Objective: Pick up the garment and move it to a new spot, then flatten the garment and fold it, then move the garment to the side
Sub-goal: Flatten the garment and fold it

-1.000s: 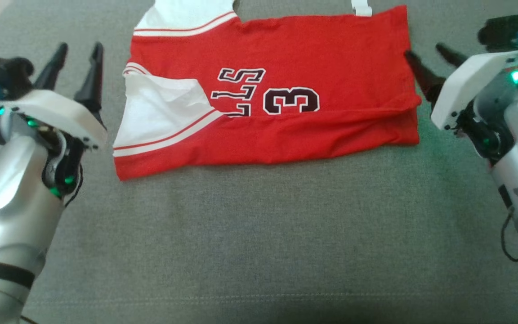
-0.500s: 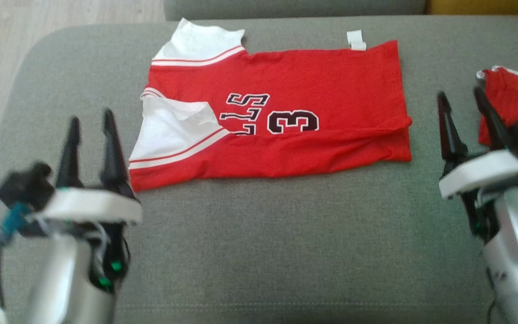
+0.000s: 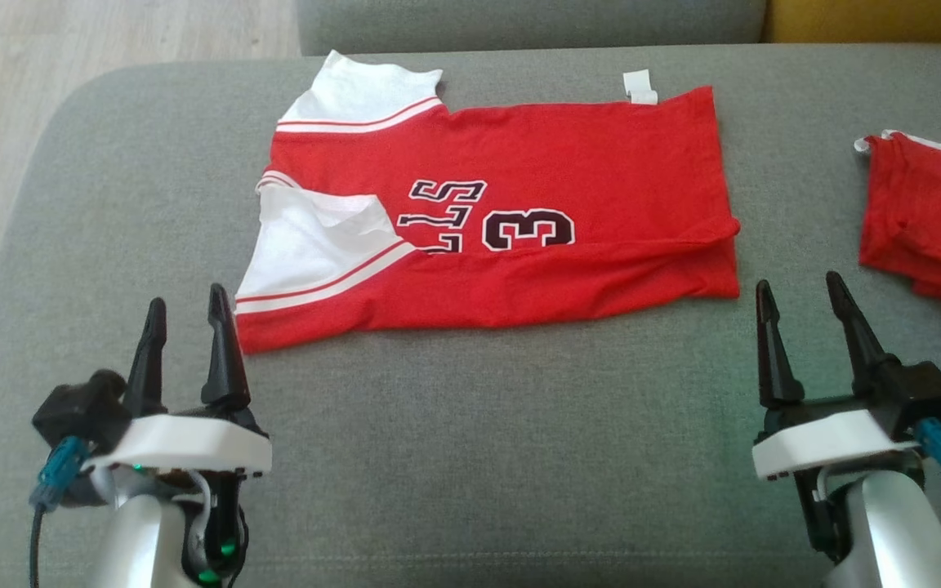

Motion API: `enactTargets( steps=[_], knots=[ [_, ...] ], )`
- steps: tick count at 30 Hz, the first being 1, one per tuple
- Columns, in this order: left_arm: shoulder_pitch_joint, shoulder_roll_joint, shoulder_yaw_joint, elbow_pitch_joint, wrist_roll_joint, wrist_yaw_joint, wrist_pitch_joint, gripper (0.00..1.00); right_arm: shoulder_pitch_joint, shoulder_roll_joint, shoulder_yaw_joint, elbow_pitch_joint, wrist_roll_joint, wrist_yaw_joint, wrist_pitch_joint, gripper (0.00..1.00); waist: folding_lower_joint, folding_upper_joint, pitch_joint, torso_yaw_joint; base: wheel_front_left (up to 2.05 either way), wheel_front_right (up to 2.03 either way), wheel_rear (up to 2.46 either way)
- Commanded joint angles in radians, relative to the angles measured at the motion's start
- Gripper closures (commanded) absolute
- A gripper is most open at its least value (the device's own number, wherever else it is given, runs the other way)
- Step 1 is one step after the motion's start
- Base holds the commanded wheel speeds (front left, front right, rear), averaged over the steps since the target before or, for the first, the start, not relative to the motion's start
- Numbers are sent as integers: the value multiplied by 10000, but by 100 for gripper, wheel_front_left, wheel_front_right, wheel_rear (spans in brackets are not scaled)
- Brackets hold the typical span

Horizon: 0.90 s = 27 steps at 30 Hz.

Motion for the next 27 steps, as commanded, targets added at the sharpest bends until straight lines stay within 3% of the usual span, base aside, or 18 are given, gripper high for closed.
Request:
enactTargets(
  steps=[1,12,27],
  knots=[
    [-469,37,365,-235,35,73,-50,0,-144,47,269,-452,-67,65,-30,0,1,0,54,-43,0,0,0],
    [-1295,96,399,1592,1046,348,-51,0,-182,58,271,-925,443,65,151,0,1,0,494,-402,0,0,0],
    [-2982,961,60,5230,1661,666,776,0,-611,60,359,-1372,543,65,251,0,1,0,1375,-892,0,0,0]
  ],
)
